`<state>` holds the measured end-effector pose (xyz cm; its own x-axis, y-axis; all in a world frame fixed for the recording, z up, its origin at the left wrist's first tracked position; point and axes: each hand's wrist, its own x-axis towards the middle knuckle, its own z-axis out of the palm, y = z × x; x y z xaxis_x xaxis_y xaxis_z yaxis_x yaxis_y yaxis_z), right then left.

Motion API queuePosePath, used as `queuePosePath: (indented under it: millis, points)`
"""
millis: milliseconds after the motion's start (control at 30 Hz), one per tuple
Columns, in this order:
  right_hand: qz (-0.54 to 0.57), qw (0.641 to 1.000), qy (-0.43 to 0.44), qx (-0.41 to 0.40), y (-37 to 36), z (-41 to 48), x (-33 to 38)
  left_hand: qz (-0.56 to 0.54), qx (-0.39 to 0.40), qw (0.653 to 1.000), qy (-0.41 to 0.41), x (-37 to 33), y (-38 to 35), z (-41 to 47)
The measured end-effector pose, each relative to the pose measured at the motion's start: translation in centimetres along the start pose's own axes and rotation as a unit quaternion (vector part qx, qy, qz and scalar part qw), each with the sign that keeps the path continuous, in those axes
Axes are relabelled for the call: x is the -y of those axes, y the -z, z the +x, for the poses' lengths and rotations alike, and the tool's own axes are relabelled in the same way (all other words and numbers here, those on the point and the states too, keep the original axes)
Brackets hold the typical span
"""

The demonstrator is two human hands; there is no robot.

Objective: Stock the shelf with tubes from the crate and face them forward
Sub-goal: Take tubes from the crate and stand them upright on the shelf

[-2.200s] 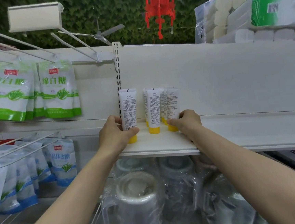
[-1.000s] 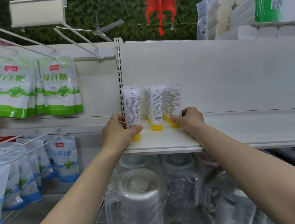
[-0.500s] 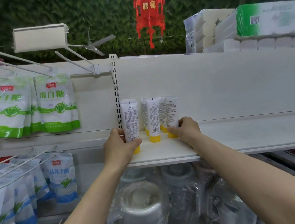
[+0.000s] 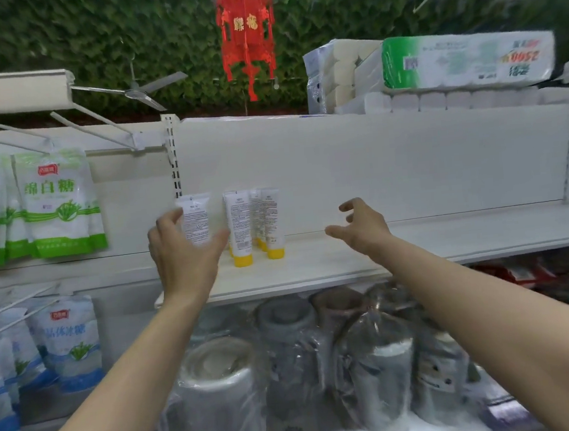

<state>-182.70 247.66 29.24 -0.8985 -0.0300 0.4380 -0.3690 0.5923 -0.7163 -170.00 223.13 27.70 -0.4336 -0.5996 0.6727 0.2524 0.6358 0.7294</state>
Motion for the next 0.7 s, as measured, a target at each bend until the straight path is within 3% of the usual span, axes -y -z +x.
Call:
queuePosePath:
  millis: [100,233,433,700]
  points:
    - [-0.027,0.999,0.011,-0.014,5.6,-1.5,-2.6,-0.012,0.024,0.999,-0.046,-5.2,-2.6,-3.0]
    - [-0.073,0.997,0.029,-0.026,14.4,-4.2,-7.3,-0.016,0.041,0.998,-0.046,-12.0,-7.7,-8.7]
    - [-0.189,0.98,0.03,-0.047,28.5,-9.3,-16.0,-0.073,0.189,0.978,-0.051,-21.4,-17.5,-20.3]
    - [-0.306,0.95,-0.041,-0.05,43.7,-16.3,-29.3,-0.102,0.355,0.925,-0.091,-31.7,-28.8,-37.9]
